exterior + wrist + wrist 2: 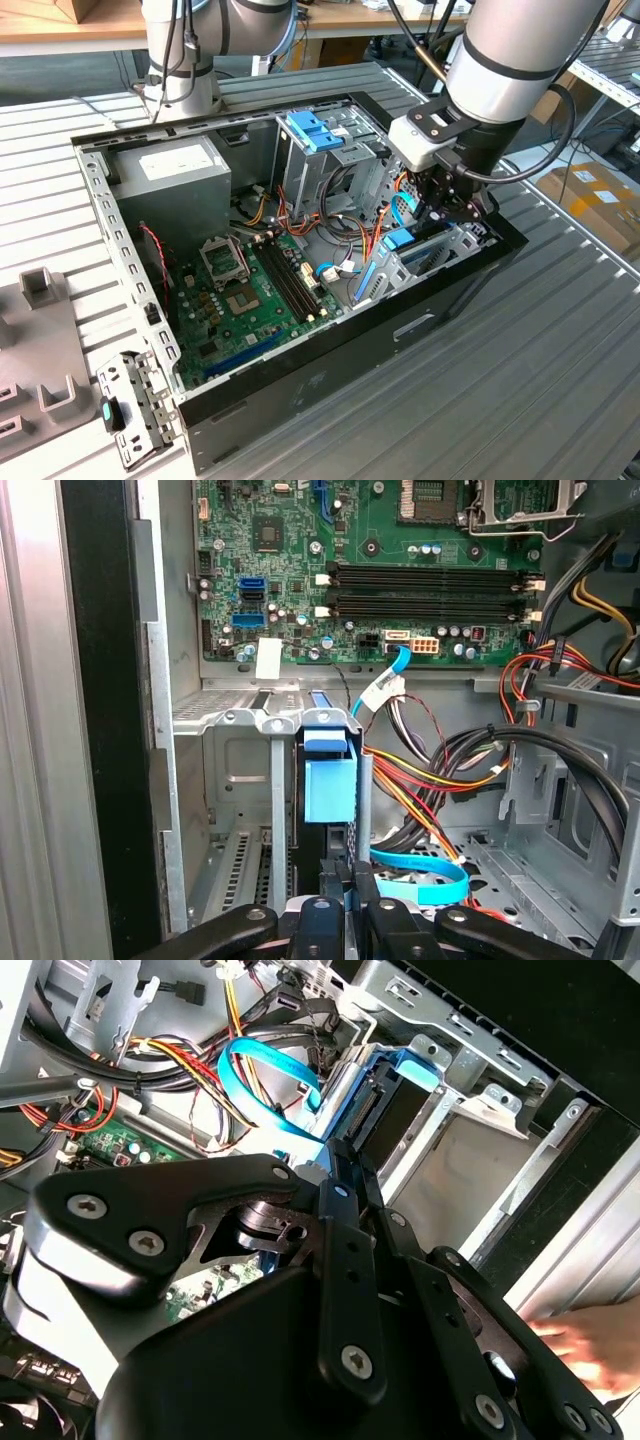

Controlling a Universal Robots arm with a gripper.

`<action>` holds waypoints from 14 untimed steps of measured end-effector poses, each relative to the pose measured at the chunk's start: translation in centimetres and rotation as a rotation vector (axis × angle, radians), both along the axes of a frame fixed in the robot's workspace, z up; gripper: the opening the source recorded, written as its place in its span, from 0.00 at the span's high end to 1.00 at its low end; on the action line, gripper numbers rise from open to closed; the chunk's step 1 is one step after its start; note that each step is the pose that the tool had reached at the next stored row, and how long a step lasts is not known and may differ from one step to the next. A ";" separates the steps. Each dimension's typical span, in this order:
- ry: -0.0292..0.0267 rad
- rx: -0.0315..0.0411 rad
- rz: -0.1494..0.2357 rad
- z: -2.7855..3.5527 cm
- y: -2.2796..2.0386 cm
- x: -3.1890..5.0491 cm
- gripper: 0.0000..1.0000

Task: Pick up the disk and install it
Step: 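Insert the first disk wire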

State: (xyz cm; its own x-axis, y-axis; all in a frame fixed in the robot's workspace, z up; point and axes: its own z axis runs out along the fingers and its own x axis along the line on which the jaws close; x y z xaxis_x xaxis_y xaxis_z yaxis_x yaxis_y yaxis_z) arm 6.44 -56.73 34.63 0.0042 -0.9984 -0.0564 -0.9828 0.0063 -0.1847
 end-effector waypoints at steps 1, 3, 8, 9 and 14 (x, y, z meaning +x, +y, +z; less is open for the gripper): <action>0.0000 0.0000 0.000 0.00 0.00 0.00 0.84; 0.0000 0.0000 0.000 0.00 0.00 0.02 0.84; 0.0000 0.0001 0.000 0.00 0.00 0.11 0.84; 0.0000 0.0001 0.000 0.00 0.00 0.12 0.84; -0.0001 0.0015 0.000 -0.06 0.00 0.12 0.84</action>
